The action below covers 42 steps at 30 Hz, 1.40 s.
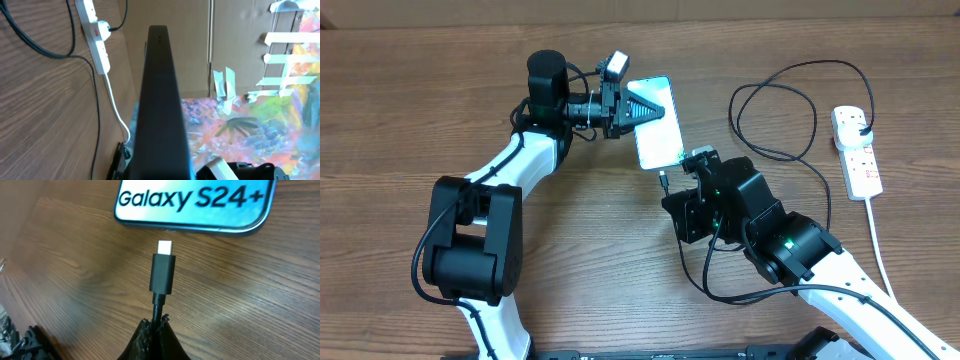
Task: Plug charger to phone and switch on socket
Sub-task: 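Push the plug fully into the phone's bottom port with the right gripper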
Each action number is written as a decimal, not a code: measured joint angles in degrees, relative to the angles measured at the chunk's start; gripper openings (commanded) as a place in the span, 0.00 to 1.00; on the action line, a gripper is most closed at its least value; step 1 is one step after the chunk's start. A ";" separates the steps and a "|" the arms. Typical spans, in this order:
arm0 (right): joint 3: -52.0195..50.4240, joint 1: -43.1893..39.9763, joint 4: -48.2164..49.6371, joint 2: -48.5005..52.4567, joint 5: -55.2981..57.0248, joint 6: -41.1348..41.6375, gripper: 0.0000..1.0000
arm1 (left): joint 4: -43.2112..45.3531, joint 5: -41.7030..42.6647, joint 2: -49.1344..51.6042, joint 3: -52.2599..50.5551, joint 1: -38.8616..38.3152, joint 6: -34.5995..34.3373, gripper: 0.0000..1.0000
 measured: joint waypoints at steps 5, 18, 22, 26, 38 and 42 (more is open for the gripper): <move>0.00 0.00 0.39 0.00 -0.11 0.00 0.04 | 0.00 -0.35 0.00 0.00 0.00 1.68 0.04; 0.00 0.00 0.44 0.00 0.52 0.02 0.04 | 0.00 1.05 0.00 0.00 0.00 1.81 0.04; 0.00 0.00 0.39 0.00 0.52 0.00 0.04 | 0.00 1.44 0.00 0.00 0.00 1.09 0.04; 0.00 0.00 0.59 0.00 0.61 -0.02 0.04 | 0.00 1.79 0.00 0.00 0.09 0.94 0.04; 0.00 0.11 0.87 0.00 1.27 0.00 0.04 | 0.02 1.81 0.00 0.00 0.31 0.92 0.04; 0.00 0.11 0.92 0.00 1.53 0.02 0.04 | 0.02 1.84 0.00 0.02 0.44 0.92 0.04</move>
